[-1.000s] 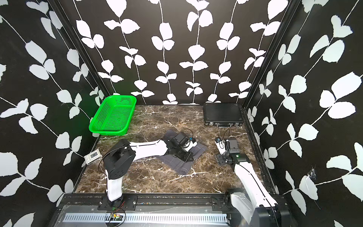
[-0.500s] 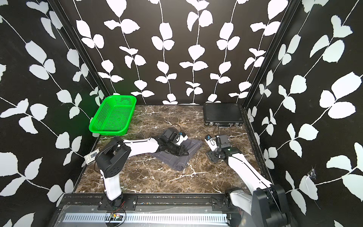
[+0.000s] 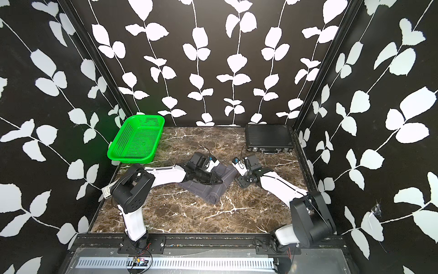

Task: Roll up the pillowcase
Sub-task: Roll the pillowcase at the center of the board.

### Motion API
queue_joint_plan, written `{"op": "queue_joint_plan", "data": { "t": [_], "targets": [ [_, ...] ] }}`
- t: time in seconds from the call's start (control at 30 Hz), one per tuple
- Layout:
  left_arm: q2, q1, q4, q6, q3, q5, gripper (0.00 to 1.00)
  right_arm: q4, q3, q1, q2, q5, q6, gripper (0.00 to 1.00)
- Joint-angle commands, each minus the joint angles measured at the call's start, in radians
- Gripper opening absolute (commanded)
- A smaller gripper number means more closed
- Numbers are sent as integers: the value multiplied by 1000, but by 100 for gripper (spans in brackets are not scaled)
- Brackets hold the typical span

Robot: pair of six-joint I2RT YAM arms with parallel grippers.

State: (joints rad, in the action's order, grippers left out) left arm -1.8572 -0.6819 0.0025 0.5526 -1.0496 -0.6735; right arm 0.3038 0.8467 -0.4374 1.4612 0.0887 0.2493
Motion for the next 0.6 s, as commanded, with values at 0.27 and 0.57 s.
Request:
{"op": "queue_joint_plan", "data": {
  "t": [0.27, 0.57],
  "targets": [
    [62, 41, -90, -104, 11, 5, 23, -80, 187, -71, 195, 18, -8, 77],
    [123, 51, -197, -152, 6, 57, 36, -19, 321, -140, 327, -24, 74, 77]
  ]
}}
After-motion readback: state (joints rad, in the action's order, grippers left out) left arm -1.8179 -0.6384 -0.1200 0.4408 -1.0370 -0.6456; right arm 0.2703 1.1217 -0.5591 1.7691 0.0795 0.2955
